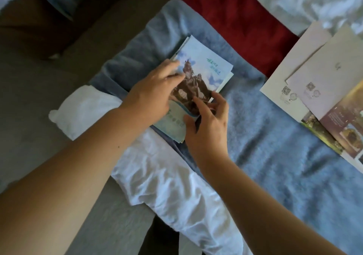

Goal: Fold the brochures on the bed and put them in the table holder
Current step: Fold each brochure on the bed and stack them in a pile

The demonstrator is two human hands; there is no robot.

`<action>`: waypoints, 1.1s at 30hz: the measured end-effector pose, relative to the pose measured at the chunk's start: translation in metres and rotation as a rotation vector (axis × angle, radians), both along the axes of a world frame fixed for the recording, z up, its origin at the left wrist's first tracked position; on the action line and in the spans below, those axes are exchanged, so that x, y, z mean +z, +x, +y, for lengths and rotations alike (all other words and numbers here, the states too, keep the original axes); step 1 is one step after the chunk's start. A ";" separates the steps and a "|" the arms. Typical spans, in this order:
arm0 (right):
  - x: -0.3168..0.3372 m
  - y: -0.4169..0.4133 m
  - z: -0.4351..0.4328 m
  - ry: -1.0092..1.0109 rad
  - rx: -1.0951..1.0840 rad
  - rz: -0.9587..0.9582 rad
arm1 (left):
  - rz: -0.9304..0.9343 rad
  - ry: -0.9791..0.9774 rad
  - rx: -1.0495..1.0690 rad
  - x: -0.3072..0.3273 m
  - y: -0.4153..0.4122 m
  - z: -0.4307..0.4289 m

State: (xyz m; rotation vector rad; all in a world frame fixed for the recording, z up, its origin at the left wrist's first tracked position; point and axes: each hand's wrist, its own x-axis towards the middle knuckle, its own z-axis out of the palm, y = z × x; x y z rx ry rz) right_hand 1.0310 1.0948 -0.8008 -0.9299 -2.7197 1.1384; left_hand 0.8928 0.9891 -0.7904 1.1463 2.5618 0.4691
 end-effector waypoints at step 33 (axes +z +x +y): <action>-0.014 -0.106 0.055 0.355 0.534 -0.668 | -0.173 -0.781 -0.067 0.002 0.019 0.024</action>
